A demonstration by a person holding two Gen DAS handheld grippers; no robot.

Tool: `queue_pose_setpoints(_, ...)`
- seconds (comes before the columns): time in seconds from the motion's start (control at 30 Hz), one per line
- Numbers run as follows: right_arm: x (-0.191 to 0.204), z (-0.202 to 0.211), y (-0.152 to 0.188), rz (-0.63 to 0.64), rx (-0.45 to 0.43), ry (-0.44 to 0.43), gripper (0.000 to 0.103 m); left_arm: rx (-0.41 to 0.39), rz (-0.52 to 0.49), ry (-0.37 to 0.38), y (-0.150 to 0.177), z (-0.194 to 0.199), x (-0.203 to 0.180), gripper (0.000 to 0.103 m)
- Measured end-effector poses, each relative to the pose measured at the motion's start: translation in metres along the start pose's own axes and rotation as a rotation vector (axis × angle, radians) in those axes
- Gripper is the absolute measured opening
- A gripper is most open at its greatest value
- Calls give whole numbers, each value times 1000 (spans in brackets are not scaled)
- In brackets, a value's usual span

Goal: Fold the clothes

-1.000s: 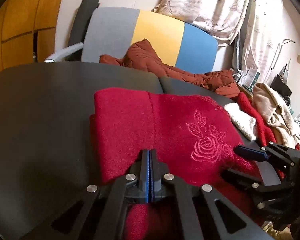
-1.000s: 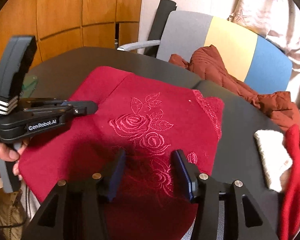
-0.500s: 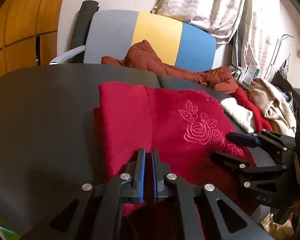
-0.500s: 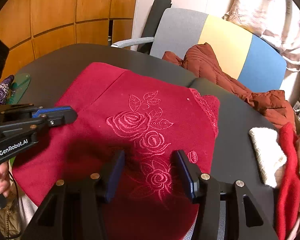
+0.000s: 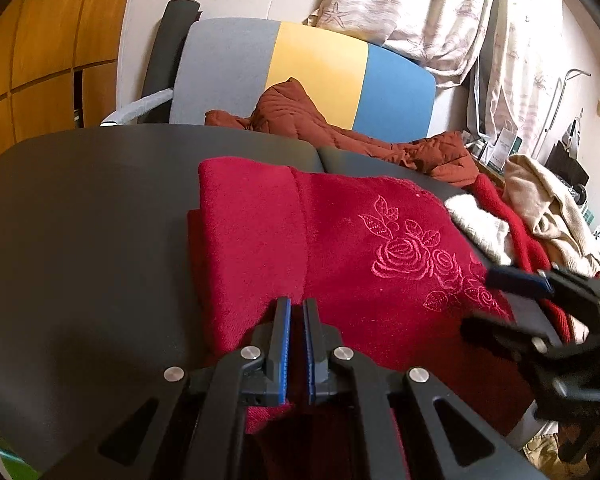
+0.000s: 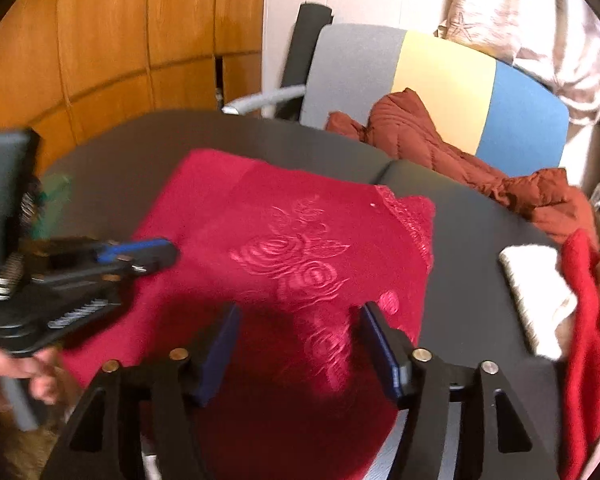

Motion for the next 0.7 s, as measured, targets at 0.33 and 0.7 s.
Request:
queue_pose_setpoints(0.33,4,8,59,66,32,-5,65,-6,-5,39,0,1,1,7)
queue_pose_setpoints(0.7,-30,41,26,-166,-89,-153,80,-112,226,127,-37,39,44,34)
Point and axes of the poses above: each gripper's, at about its wrist camera, not at the fingertips, and z roughly against the way its jaws point, x to its left, y to its underside, the point moved 9 cm from there along -z, roughly the way its jaws point, and after that the axes turned 6 degrees about z, right-handed, at the moved point
